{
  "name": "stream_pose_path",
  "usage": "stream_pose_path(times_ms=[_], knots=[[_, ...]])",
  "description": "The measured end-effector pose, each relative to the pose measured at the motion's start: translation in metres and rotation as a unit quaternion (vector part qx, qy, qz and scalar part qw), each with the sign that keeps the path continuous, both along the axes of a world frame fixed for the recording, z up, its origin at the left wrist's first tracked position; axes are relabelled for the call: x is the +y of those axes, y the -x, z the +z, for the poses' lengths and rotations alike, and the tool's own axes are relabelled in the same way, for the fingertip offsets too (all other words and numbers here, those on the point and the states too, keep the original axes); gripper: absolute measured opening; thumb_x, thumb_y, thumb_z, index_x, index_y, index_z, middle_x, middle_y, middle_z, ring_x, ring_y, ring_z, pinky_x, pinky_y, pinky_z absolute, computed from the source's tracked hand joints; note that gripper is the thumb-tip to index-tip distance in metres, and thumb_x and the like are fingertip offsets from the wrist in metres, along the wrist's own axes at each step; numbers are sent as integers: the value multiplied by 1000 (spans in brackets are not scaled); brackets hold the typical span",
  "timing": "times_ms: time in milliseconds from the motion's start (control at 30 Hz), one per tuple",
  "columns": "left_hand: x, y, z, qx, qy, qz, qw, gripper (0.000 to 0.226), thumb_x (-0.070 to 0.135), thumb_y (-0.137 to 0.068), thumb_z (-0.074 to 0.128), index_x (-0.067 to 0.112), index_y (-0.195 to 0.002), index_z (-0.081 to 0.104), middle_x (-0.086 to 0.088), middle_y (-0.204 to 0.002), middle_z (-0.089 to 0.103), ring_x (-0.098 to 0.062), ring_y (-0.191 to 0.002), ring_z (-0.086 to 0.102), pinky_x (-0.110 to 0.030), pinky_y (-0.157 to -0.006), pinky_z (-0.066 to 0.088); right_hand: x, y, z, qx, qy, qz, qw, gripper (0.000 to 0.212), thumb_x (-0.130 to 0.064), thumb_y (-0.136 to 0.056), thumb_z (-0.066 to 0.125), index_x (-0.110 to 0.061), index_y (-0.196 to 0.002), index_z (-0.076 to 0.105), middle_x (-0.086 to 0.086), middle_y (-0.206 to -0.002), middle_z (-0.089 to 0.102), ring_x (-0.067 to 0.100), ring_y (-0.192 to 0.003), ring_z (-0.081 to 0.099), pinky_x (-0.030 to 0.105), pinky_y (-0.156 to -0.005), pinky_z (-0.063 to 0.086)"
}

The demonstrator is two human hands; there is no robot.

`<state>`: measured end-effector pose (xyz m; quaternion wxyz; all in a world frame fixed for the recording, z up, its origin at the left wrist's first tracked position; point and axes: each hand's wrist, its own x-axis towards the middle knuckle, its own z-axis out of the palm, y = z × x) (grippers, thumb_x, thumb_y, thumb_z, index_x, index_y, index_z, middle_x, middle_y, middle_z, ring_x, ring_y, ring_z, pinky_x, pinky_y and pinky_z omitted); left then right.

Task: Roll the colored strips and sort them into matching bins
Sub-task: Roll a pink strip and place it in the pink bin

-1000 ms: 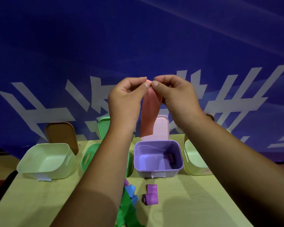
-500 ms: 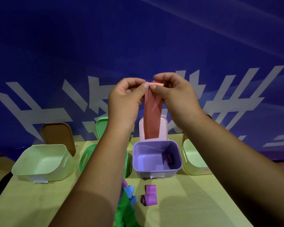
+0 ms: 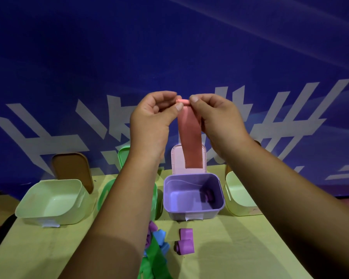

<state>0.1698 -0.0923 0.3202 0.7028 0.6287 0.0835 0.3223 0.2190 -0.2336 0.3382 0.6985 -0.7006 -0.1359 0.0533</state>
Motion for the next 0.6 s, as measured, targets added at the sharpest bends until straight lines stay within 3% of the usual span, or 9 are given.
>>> stream_pose_path(times_ms=[100, 433, 600], knots=[[1, -1, 0, 13, 16, -5, 1000, 25, 3, -92, 82, 18, -111, 77, -6, -109, 82, -24, -108, 79, -41, -98, 63, -1, -1, 0, -7, -2, -2, 1000, 15, -32, -105, 68, -23, -113, 77, 0, -101, 79, 21, -97, 77, 42, -89, 66], [1, -5, -1, 48, 4, -9, 999, 17, 13, -94, 83, 15, -110, 78, -9, -104, 81, -28, -103, 80, -47, -93, 65, 3, -8, 1, -21, -14, -9, 1000, 15, -17, -102, 72, -24, -115, 74, 8, -109, 77, 24, -103, 75, 42, -93, 64], [3, -6, -1, 35, -22, -13, 999, 16, 15, -95, 82, 22, -109, 78, -9, -108, 80, -30, -107, 79, -49, -93, 65, 3, -10, 1, -14, -18, -5, 1000, 14, -30, -102, 71, -26, -115, 76, -2, -107, 78, 17, -103, 75, 47, -99, 62]])
